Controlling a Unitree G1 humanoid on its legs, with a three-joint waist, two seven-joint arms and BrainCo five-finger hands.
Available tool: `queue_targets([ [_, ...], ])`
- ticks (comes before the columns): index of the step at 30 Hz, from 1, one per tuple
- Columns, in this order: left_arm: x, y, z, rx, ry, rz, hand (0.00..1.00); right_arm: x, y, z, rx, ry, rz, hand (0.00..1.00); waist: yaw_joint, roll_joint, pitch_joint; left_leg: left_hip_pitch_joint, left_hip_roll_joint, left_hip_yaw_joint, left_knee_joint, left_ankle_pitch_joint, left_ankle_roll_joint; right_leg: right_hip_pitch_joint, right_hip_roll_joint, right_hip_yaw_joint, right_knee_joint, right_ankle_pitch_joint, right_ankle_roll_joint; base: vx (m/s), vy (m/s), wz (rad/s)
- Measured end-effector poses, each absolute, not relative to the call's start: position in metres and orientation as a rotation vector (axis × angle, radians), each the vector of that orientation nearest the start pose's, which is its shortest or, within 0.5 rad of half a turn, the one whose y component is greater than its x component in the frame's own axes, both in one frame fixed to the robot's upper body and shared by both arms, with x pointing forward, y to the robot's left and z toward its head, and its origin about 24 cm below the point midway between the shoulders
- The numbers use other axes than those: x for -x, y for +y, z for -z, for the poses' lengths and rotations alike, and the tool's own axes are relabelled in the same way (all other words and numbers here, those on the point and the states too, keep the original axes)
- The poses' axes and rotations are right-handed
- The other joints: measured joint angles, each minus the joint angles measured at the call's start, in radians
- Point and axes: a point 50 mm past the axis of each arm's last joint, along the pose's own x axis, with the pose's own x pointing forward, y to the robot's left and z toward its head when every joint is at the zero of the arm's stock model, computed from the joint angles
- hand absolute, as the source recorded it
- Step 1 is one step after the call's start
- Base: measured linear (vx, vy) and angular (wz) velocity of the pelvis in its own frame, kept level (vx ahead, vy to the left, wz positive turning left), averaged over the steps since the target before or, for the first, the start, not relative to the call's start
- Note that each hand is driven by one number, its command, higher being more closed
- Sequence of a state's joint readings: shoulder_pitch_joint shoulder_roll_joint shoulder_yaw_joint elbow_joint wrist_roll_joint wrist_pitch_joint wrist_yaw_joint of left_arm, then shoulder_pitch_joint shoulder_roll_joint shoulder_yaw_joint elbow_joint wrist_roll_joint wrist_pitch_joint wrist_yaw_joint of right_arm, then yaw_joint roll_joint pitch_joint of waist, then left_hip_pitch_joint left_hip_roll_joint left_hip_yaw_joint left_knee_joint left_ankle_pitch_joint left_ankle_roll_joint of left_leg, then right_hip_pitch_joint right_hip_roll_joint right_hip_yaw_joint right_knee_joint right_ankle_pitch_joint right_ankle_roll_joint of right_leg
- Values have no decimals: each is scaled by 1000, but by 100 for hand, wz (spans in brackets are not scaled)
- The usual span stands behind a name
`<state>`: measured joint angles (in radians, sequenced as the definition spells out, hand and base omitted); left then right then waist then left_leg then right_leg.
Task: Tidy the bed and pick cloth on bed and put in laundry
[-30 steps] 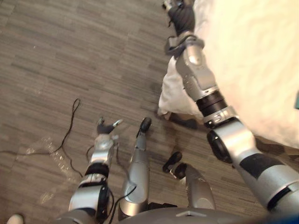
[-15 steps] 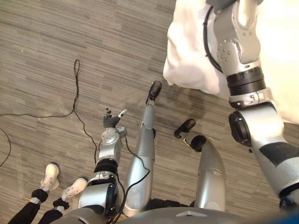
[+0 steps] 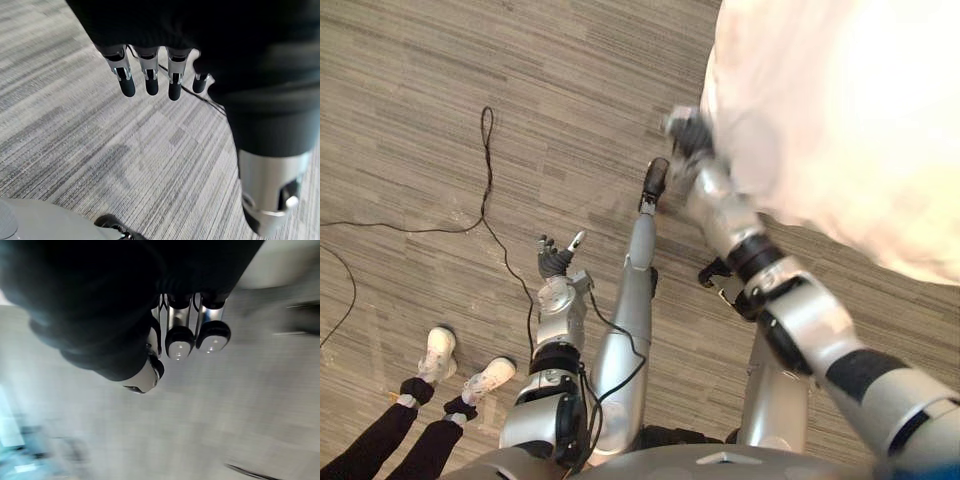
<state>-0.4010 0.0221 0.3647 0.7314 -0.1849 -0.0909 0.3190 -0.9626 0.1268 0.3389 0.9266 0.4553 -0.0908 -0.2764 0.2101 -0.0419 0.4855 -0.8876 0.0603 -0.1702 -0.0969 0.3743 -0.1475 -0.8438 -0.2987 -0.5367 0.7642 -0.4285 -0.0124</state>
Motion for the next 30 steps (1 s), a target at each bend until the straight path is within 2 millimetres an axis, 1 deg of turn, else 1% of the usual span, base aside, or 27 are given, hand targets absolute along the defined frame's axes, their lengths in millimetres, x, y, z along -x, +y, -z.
queue_targets([
  [1,-300,207,16,278,288,-576,0,-368,11,-116,-99,34,-273,100,-2,0,0,28,1,2,0,0,0,27,1,0,-2,0,0,-11,-27,-8],
  [2,-299,204,17,282,294,-574,0,-366,11,-112,-75,35,-276,100,-4,0,0,46,3,4,0,0,0,44,2,0,-3,0,0,-42,-24,-12],
  [5,-299,199,19,286,306,-566,0,-364,9,-107,-65,36,-274,100,-10,-1,-4,74,10,20,-1,-6,-7,69,5,1,-10,-12,-3,-104,5,-23],
  [6,-298,198,20,285,308,-565,0,-363,8,-104,-59,40,-272,100,-14,1,-5,76,13,23,-1,-14,-16,69,9,1,-10,-11,-4,-100,26,-17],
  [7,-298,199,21,283,313,-566,0,-361,4,-95,-34,55,-267,100,-21,0,-6,82,20,22,-1,-16,-18,78,15,0,-12,-9,-5,-83,22,-13],
  [8,-296,199,25,280,334,-567,0,-358,-2,-82,-22,87,-254,100,-27,-1,-6,100,23,22,-1,-16,-18,97,18,-2,-16,-7,-4,-48,1,-6],
  [9,-295,198,28,279,352,-566,0,-355,-5,-75,-18,104,-248,100,-29,-2,-7,111,24,23,-1,-16,-18,110,20,-2,-19,-6,-2,-7,-1,-5],
  [11,-285,199,39,276,393,-564,0,-342,-16,-51,-16,152,-247,100,-41,-8,-10,159,27,29,-1,-21,-10,163,28,-1,-43,1,2,18,0,-16],
  [12,-277,203,46,264,420,-572,0,-330,-20,-44,-30,148,-258,100,-48,-17,-18,194,33,39,-1,-24,-4,201,37,4,-66,9,6,50,-5,-34],
  [13,-268,205,54,245,456,-576,0,-318,-20,-46,-17,95,-289,100,-61,-30,-29,228,40,53,0,-33,3,235,48,13,-88,17,12,63,-5,-38],
  [14,-263,207,58,234,472,-576,0,-312,-19,-50,-24,60,-308,100,-65,-36,-34,248,44,62,0,-37,2,255,54,20,-101,22,14,80,-2,-44],
  [15,-256,210,64,204,502,-575,0,-303,-16,-61,-42,-7,-341,100,-74,-47,-41,294,47,80,-1,-51,6,298,60,33,-122,27,19,89,0,-39],
  [16,-251,209,70,162,533,-542,0,-294,-10,-72,-69,-68,-386,100,-86,-50,-44,349,47,90,-1,-64,7,356,66,40,-146,32,27,79,-4,-37],
  [17,-249,208,73,136,551,-524,0,-290,-5,-76,-74,-93,-421,100,-86,-53,-50,374,48,98,-1,-70,7,379,71,48,-159,36,30,78,0,-36],
  [18,-242,207,79,87,587,-498,0,-280,8,-83,-82,-131,-505,100,-86,-59,-80,407,49,110,-1,-82,5,414,81,59,-186,43,33,102,5,-36],
  [19,-239,205,84,56,614,-472,0,-270,22,-90,-89,-164,-599,100,-86,-59,-98,447,53,111,-1,-95,3,465,95,61,-224,54,37,124,1,-33],
  [20,-235,206,87,17,638,-450,0,-262,34,-92,-86,-175,-669,100,-87,-59,-106,475,57,111,-1,-103,2,502,108,64,-251,62,42,107,-6,-17],
  [21,-233,207,90,-7,658,-442,0,-258,41,-93,-95,-175,-712,100,-87,-61,-118,487,59,110,-1,-108,0,522,114,64,-269,66,42,123,-16,-8],
  [22,-223,210,99,-56,711,-426,0,-248,57,-95,-137,-159,-804,100,-87,-63,-166,503,64,110,-1,-117,-1,549,129,62,-314,80,45,125,-11,-4],
  [24,-212,215,107,-94,764,-424,0,-243,67,-100,-195,-150,-871,100,-87,-63,-180,539,65,115,-1,-130,2,601,140,69,-354,93,51,128,7,-11],
  [25,-202,220,113,-119,808,-424,0,-241,72,-105,-243,-142,-900,100,-90,-63,-187,570,63,125,-1,-139,4,637,143,71,-385,105,57,112,33,-20],
  [26,-191,224,119,-145,844,-421,0,-242,73,-106,-273,-132,-912,100,-91,-62,-211,582,64,133,-1,-149,6,652,149,82,-411,114,60,90,35,-24],
  [29,-163,233,131,-193,926,-413,0,-252,72,-117,-344,-128,-925,100,-97,-61,-243,629,64,159,-1,-167,11,708,159,105,-477,147,70,67,42,-27],
  [30,-158,234,132,-196,939,-415,0,-255,70,-117,-358,-125,-914,100,-99,-61,-249,635,63,161,-1,-168,10,717,160,109,-488,153,72,32,36,-20],
])
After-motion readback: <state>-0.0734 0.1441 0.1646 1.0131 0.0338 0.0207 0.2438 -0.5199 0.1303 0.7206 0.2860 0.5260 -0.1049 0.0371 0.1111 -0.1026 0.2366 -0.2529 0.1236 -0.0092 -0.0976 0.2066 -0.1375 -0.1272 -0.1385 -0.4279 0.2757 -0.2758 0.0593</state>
